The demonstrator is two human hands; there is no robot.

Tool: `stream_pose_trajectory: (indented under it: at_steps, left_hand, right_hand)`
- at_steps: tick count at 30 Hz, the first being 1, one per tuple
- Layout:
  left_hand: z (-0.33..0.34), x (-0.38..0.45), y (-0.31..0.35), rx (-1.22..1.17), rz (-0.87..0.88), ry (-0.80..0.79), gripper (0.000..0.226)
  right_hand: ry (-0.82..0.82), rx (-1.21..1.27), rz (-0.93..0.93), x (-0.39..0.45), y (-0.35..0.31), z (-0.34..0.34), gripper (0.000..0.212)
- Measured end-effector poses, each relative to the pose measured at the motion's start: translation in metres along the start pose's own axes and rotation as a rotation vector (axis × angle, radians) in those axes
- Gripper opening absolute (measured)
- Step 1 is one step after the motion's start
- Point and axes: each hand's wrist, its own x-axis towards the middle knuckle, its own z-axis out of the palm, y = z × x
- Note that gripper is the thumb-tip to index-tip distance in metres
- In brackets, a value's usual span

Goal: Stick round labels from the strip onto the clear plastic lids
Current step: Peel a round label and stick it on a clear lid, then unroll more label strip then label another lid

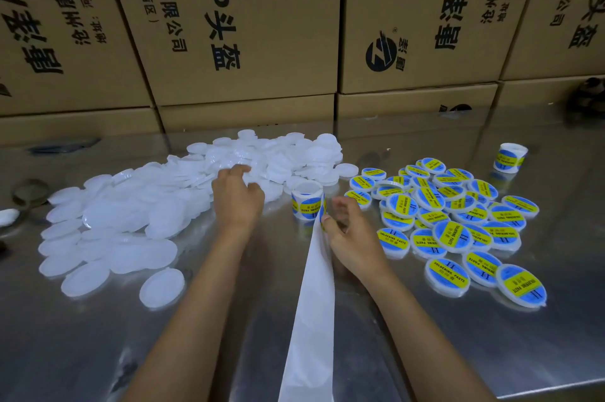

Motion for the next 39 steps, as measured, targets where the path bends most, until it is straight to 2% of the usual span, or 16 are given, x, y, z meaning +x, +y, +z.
stream_pose_trajectory:
  at_steps: [3,8,12,17,28,30,36,39]
  left_hand:
    - [0.006,0.027,0.005,0.152,0.143,-0.078,0.046]
    - [0.025,0.052,0.002,0.285,0.132,-0.085,0.033]
    - [0.03,0.055,-0.002,0.201,0.13,-0.007,0.024]
    - [0.021,0.048,-0.002,0.001,0.019,0.06,0.021]
    - [-0.002,0.021,-0.015,-0.093,0.034,0.156,0.027]
    - [-0.001,0.016,-0.015,-0.239,-0.064,0.098,0.026]
    - [0.003,-0.005,-0.008,-1.048,-0.562,-0.174,0.018]
    - [0.005,-0.012,-0.009,-1.314,-0.731,-0.244,0.017]
  right_hand:
    - [0.009,-0.006,-0.003,0.0,0.001,0.001,0.023]
    - [0.046,0.02,0.005,0.003,0.001,0.001,0.021]
    - [0.064,-0.003,-0.007,0.006,0.004,0.001,0.02]
    - [0.041,-0.003,-0.021,0.006,0.005,0.002,0.018]
    - [0.057,-0.014,0.003,0.008,0.004,0.0,0.011]
    - [0.06,-0.014,0.003,0.009,0.004,0.0,0.011]
    - [0.065,-0.012,0.014,0.008,0.004,-0.002,0.009]
    - [0.073,-0.017,0.02,0.008,0.004,-0.002,0.008]
